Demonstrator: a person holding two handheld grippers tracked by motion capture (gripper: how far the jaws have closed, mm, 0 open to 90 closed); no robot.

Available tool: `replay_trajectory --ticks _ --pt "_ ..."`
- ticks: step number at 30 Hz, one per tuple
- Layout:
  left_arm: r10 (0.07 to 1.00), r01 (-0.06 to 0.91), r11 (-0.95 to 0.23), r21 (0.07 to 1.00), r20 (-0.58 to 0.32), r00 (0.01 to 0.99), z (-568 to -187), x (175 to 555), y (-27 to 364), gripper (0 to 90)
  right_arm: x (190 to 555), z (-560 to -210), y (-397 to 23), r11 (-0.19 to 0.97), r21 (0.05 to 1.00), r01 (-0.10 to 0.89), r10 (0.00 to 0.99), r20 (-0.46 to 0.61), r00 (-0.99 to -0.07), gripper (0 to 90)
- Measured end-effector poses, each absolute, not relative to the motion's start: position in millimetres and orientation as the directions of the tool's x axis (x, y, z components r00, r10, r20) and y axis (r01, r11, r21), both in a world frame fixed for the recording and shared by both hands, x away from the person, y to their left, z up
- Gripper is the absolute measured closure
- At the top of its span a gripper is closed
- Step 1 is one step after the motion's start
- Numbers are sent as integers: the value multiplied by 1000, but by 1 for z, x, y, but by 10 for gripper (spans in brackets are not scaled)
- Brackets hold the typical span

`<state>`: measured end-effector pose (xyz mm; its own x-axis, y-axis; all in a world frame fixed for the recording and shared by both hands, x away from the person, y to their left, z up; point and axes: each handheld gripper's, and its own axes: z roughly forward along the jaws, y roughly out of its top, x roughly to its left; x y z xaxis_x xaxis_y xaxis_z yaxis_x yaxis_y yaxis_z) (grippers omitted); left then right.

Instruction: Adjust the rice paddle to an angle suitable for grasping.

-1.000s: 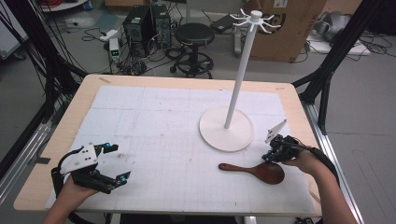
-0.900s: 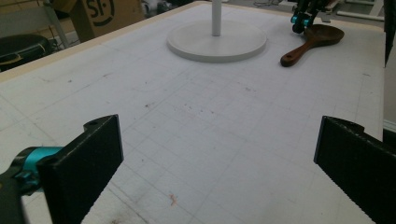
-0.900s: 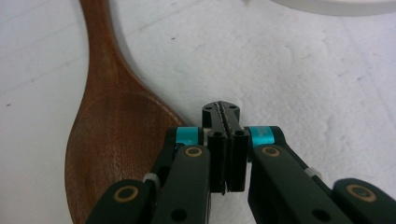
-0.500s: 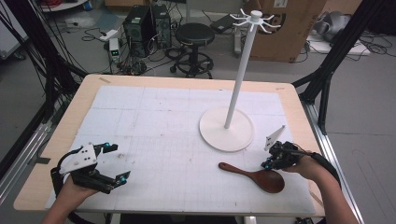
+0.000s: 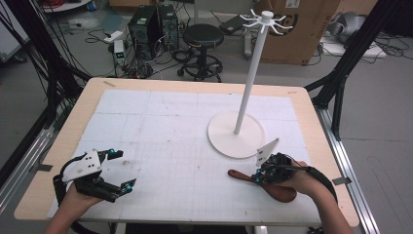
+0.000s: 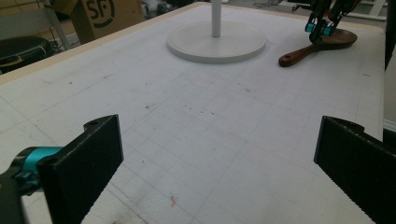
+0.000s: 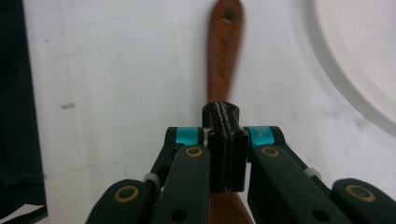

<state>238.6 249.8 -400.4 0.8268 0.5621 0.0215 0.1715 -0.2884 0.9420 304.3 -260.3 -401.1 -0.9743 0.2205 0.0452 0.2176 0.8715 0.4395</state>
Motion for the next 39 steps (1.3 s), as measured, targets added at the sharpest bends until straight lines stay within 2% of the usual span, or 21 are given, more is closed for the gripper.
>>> replay_trajectory --ticks 11,20,23,26,28,30,31,33,37,38,39 --pt "559 169 -287 943 22 829 -400 239 250 19 304 -413 -231 885 424 193 190 49 -981 899" --pt "559 170 -282 944 18 829 -401 239 250 19 310 -414 -224 878 424 224 232 35 -972 899" --pt "559 169 -283 944 19 829 -400 240 251 19 311 -411 -228 856 457 241 246 49 -968 892" --pt "556 167 -282 945 19 831 -400 239 251 19 307 -404 -232 809 530 252 233 103 -967 718" --pt "557 165 -280 946 20 830 -400 239 252 19 306 -402 -234 800 544 251 228 111 -967 683" --pt "558 167 -275 947 16 830 -400 239 252 19 302 -397 -239 788 568 236 223 94 -970 550" --pt "557 166 -275 947 17 830 -400 239 253 19 302 -397 -239 788 568 236 223 94 -970 550" --pt "555 166 -272 948 14 832 -400 239 254 19 296 -391 -243 775 580 251 254 77 -964 434" --pt "552 169 -270 948 8 834 -401 239 256 19 289 -388 -250 764 595 251 290 31 -956 288" --pt "550 169 -270 948 8 835 -401 240 256 19 289 -388 -250 764 595 251 290 31 -956 288" --pt "551 170 -265 949 5 834 -401 239 257 19 287 -386 -255 755 598 268 324 15 -946 235"
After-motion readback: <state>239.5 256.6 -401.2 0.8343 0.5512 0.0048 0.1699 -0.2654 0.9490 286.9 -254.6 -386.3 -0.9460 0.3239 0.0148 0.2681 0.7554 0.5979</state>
